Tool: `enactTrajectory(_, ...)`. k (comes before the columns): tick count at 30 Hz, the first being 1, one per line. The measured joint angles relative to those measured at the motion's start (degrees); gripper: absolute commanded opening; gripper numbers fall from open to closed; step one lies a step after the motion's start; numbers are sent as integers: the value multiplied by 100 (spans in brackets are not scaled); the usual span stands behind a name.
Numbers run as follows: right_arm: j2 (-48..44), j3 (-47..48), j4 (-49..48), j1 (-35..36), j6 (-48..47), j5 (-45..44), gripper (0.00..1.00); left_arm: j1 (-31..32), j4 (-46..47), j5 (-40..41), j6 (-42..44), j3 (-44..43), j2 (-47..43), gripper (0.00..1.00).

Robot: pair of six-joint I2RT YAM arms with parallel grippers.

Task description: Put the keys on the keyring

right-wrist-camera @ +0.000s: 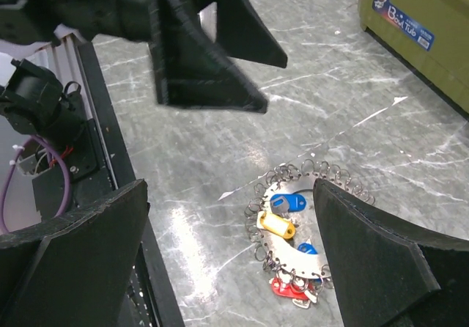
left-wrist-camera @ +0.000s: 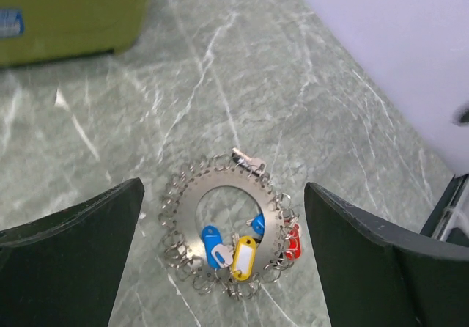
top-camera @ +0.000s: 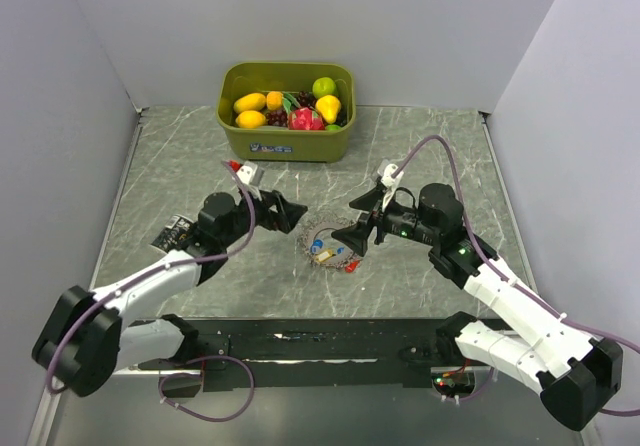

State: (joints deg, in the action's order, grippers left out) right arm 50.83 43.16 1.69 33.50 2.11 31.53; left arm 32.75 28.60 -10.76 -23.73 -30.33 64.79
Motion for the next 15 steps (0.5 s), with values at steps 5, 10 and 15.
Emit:
enactTrajectory(5,20,2,0,0,11,-166,100,-789,-192,-503,-695,-144,649,99)
enactTrajectory(10,72,2,7,0,138,-634,100,-1174,-741,-411,-1091,-306,870,99)
enactTrajectory(15,90,2,103,0,332,-1580,100,-1172,-1163,273,-1167,-365,487,99)
